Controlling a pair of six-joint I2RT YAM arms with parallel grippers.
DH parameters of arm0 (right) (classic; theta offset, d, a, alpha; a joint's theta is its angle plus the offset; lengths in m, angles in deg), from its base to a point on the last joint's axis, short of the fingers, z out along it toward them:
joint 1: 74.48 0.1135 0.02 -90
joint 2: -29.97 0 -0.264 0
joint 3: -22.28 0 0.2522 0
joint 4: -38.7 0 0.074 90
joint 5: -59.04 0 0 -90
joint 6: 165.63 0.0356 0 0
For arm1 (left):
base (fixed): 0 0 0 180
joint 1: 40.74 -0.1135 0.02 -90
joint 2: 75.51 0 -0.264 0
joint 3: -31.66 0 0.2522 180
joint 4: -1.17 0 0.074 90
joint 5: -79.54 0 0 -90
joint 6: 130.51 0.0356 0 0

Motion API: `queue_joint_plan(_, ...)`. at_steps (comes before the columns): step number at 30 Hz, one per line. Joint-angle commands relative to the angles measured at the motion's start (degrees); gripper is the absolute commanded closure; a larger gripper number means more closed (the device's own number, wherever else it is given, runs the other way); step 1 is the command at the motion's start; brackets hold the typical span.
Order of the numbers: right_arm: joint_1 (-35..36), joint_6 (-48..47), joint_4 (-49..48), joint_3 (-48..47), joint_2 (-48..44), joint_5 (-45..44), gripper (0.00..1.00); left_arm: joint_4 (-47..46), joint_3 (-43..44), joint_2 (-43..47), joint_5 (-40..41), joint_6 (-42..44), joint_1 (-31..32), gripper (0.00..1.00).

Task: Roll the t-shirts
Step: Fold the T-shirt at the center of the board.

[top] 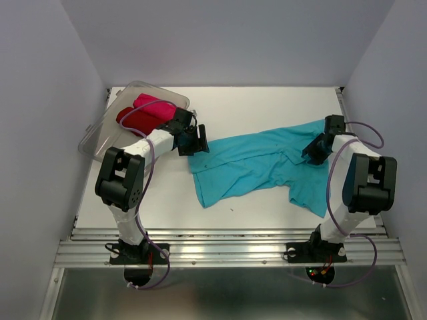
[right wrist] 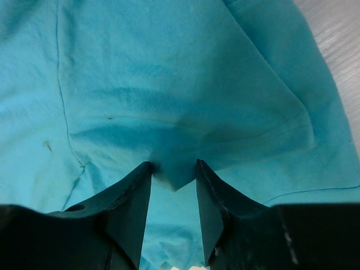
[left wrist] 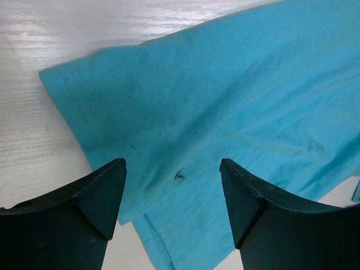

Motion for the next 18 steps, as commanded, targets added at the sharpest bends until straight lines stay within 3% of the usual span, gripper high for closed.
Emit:
queue_joint_plan(1, -0.37, 0.43, -2.47, -0.07, 0.63, 1.93, 0.62, -1.07, -0.91, 3.29, -0.6, 0.87, 0.2, 0.21)
queue_joint_plan(4, -0.37, 0.17, -2.39, 0.28, -1.29, -0.08, 0.93, -0.99, -0.82, 3.46, -0.6, 0.96, 0.2, 0.21)
queue_joint_plan(5, -0.37, -0.35, -2.39, 0.37, -1.91, -0.09, 0.93, -0.99, -0.82, 3.46, -0.51, 0.96, 0.2, 0.21)
queue_joint_plan(6, -0.37, -0.53, -1.95, 0.28, -2.35, -0.61, 0.99, -0.9, -0.82, 3.55, -0.51, 0.96, 0.2, 0.22)
queue_joint_plan(18, -0.37, -4.05, 4.2, 1.42, -9.29, -0.35, 0.99, -0.9, -0.65, 3.99, -0.43, 0.96, 0.2, 0.21)
